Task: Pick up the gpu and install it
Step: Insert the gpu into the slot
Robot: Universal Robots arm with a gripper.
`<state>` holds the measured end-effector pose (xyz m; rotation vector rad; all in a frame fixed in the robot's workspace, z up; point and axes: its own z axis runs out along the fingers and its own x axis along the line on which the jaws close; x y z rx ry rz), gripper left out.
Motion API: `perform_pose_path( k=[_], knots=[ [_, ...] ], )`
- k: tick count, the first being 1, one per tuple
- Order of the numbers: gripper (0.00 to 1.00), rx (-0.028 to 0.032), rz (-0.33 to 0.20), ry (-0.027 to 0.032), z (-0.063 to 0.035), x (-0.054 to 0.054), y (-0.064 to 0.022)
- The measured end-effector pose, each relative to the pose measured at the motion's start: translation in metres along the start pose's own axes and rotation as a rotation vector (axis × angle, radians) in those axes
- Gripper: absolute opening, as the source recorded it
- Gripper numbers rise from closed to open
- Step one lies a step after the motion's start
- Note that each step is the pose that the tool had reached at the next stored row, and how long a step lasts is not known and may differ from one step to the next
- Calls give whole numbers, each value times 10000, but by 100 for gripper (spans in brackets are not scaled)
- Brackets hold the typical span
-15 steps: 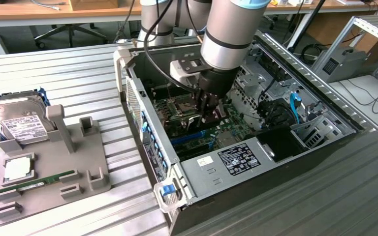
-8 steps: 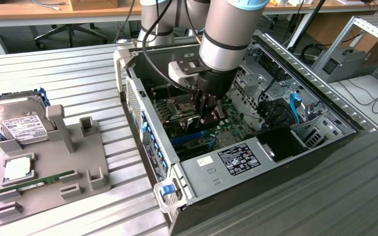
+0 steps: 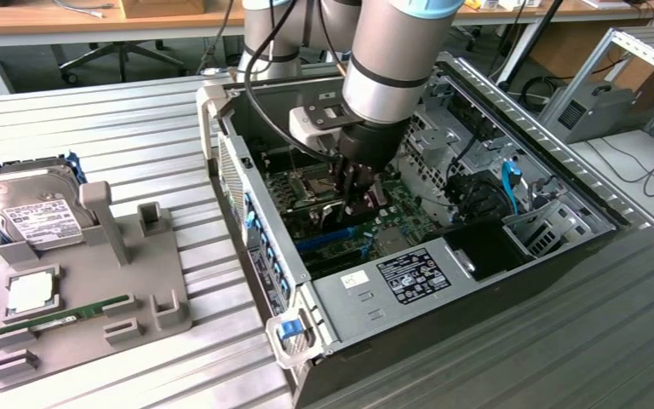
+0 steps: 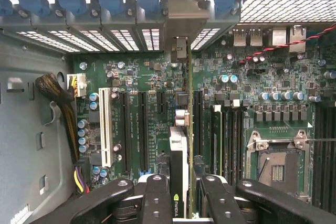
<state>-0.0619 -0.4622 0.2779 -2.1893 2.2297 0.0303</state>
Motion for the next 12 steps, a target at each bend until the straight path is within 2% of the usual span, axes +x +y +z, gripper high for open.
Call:
perform_pose_path(
  k=[12],
  knots=[
    [27, 0, 1, 3, 38, 1, 13]
  ],
)
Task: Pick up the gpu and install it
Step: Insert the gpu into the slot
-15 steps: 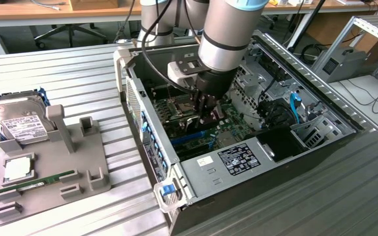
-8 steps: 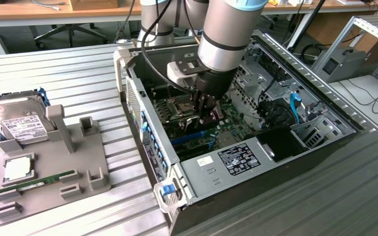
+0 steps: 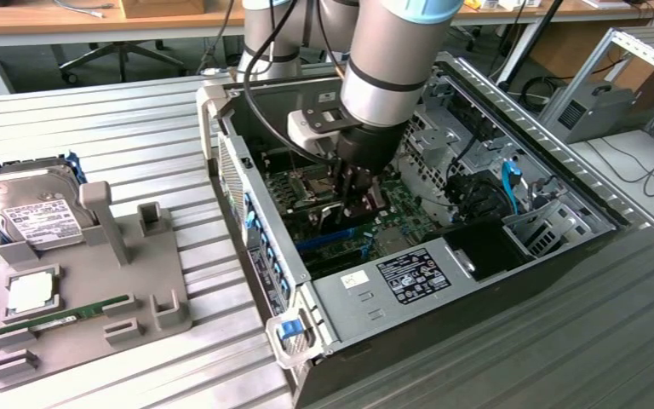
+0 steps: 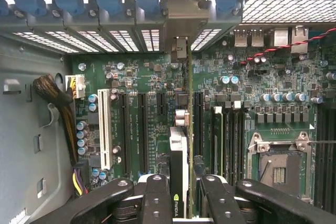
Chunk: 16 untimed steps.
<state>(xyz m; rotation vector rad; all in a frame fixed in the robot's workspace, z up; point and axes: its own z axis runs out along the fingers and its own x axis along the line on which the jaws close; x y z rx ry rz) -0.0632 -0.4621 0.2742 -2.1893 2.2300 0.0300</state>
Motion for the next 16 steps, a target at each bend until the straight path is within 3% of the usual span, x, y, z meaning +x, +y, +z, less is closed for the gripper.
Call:
perform_pose_path(
  k=[16],
  knots=[
    [27, 1, 0, -3, 18, 0, 11]
  ],
)
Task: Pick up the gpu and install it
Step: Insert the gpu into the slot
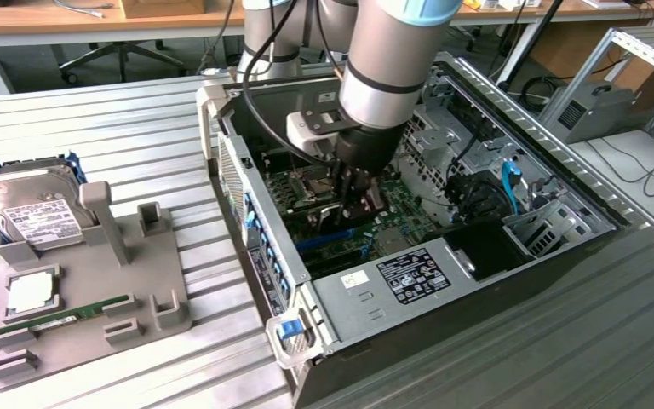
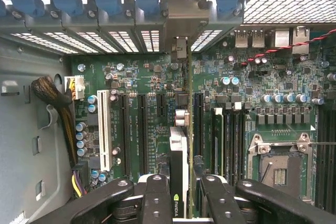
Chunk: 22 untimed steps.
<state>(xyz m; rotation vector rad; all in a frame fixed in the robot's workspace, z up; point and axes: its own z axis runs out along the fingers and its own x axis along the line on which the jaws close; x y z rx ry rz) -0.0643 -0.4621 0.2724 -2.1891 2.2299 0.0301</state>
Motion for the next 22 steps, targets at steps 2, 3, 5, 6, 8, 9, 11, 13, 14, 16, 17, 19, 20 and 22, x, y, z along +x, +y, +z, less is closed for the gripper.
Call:
perform_pose_path(
  k=[2, 3, 5, 6, 8, 9, 11, 13, 14, 16, 17, 19, 20, 22],
  knots=[
    [27, 0, 0, 0, 6, 0, 4],
    [27, 0, -1, 1, 8, 0, 6],
    [27, -1, -2, 2, 8, 0, 6],
    [27, -1, -1, 2, 9, 0, 6],
    [27, 1, 0, -1, 14, 0, 9],
    [27, 2, 0, -4, 18, 0, 12],
    [27, 0, -2, 1, 19, 1, 15],
    [27, 0, -3, 1, 19, 1, 15],
    [27, 0, -3, 1, 19, 1, 15],
    [27, 1, -3, 1, 20, 1, 15],
    [27, 7, -3, 0, 22, 1, 16],
    [27, 23, -7, 0, 25, 1, 17],
    [27, 26, -11, 0, 26, 1, 17],
    [27, 28, -14, 0, 26, 1, 17]
  ],
)
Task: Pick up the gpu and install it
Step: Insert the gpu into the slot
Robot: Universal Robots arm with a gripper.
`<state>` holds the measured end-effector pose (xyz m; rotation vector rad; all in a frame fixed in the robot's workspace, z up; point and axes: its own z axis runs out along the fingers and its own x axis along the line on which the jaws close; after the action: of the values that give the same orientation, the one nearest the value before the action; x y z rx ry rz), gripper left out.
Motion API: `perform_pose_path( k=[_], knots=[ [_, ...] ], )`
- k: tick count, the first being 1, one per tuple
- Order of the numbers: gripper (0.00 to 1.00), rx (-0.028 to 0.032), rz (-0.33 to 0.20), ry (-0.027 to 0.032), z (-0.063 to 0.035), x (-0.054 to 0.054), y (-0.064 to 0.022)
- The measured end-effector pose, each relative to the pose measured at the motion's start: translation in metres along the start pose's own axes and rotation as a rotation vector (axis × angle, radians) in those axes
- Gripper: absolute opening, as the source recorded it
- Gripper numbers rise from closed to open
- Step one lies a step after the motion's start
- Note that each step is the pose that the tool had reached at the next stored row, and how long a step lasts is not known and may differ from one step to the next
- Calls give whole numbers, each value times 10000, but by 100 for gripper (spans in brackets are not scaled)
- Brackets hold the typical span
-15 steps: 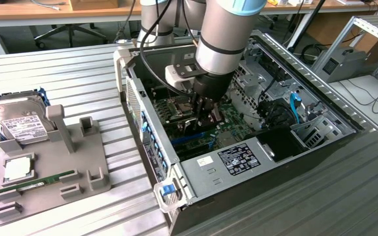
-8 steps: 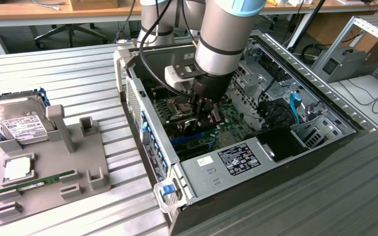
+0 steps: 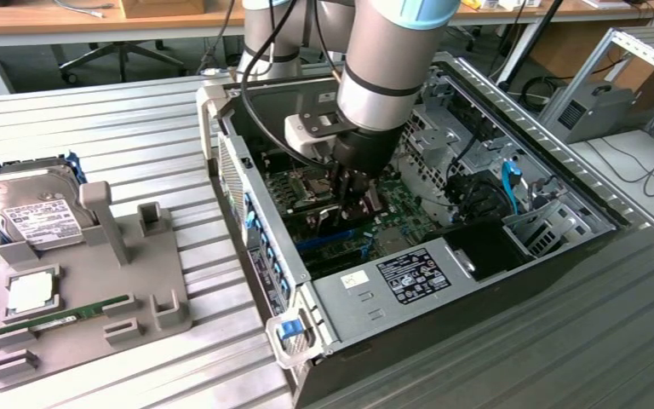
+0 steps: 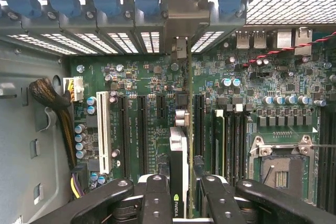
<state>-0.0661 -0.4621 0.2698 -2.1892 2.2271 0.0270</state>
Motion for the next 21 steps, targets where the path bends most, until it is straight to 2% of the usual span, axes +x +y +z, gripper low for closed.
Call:
perform_pose_path(
  k=[3, 10, 21],
  knots=[
    [27, 3, 1, -1, 1, 0, 2],
    [27, 59, -37, -1, 6, 1, 7],
    [27, 62, -41, -2, 24, 1, 12]
  ],
)
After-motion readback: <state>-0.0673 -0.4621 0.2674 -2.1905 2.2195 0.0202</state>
